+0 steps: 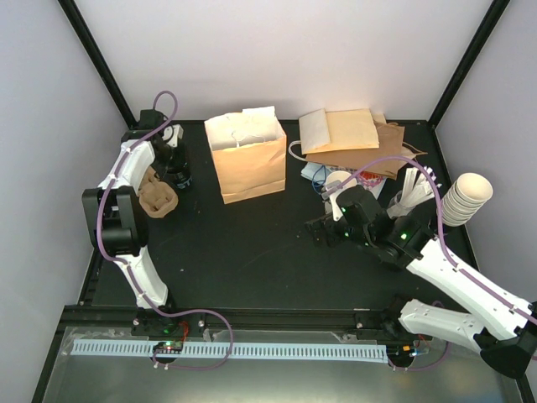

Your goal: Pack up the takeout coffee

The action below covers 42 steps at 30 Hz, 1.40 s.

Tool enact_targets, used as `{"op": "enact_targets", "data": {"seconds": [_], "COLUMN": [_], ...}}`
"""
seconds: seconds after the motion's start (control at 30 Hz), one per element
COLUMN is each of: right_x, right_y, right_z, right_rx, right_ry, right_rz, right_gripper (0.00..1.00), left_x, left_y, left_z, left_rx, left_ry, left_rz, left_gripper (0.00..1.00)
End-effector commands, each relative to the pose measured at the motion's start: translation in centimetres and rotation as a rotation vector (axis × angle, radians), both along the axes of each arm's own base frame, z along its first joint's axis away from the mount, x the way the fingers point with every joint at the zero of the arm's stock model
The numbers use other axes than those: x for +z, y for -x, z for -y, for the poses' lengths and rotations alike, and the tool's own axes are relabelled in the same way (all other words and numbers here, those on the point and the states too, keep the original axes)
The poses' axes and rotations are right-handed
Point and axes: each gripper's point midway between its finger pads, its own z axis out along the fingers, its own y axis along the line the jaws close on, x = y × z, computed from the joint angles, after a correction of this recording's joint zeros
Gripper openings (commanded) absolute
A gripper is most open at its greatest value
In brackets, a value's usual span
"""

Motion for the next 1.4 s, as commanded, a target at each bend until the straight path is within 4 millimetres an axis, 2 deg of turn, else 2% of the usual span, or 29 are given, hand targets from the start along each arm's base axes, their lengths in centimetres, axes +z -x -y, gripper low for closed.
{"op": "enact_targets", "data": {"seconds": [0.0, 0.07, 0.2, 0.4, 0.53, 0.63, 0.9, 0.93, 1.07, 1.13, 1.2, 1.37], "right_x": [-0.3, -0.4, -0.5, -0.8, -0.9, -0.9, -0.9, -0.9, -0.8, -0.9, -0.9, -0.8], "right_y": [0.0, 0.0, 0.0, 0.0, -0.1, -0.1, -0.1, -0.2, -0.2, -0.2, -0.2, -0.2], "right_z": [0.5, 0.5, 0.5, 0.5, 0.5, 0.5, 0.4, 0.4, 0.3, 0.3, 0.3, 0.3], "right_rx": [-0.017, -0.016, -0.017, -0.015, -0.017, -0.015, -0.012, -0.013, -0.012, -0.010, -0.009, -0.010], "right_ry": [0.013, 0.014, 0.014, 0.022, 0.023, 0.024, 0.029, 0.030, 0.029, 0.029, 0.029, 0.028], "right_rz": [0.006, 0.005, 0.003, -0.004, -0.005, -0.005, -0.005, -0.006, -0.005, -0.006, -0.007, -0.007], "right_gripper": [1.00, 1.00, 1.00, 1.00, 1.00, 1.00, 1.00, 1.00, 1.00, 1.00, 1.00, 1.00], "left_x": [1.0, 0.9, 0.8, 0.8, 0.8, 0.9, 1.9, 2.0, 1.9, 1.7, 1.5, 1.0], "left_y": [-0.6, -0.5, -0.5, -0.4, -0.3, -0.3, -0.1, -0.1, -0.1, -0.2, -0.1, 0.0], "left_z": [0.1, 0.1, 0.2, 0.2, 0.3, 0.3, 0.8, 0.8, 0.7, 0.6, 0.5, 0.2], "left_rx": [-0.014, -0.016, -0.020, -0.023, -0.024, -0.026, -0.041, -0.040, -0.036, -0.034, -0.032, -0.026], "left_ry": [-0.027, -0.035, -0.041, -0.042, -0.048, -0.060, -0.110, -0.114, -0.123, -0.127, -0.134, -0.151], "left_rz": [0.019, 0.014, 0.008, 0.005, 0.002, 0.004, 0.027, 0.032, 0.025, 0.018, 0.008, -0.008], "left_gripper": [0.24, 0.25, 0.21, 0.09, 0.07, 0.02, 0.02, 0.02, 0.26, 0.33, 0.35, 0.31]}}
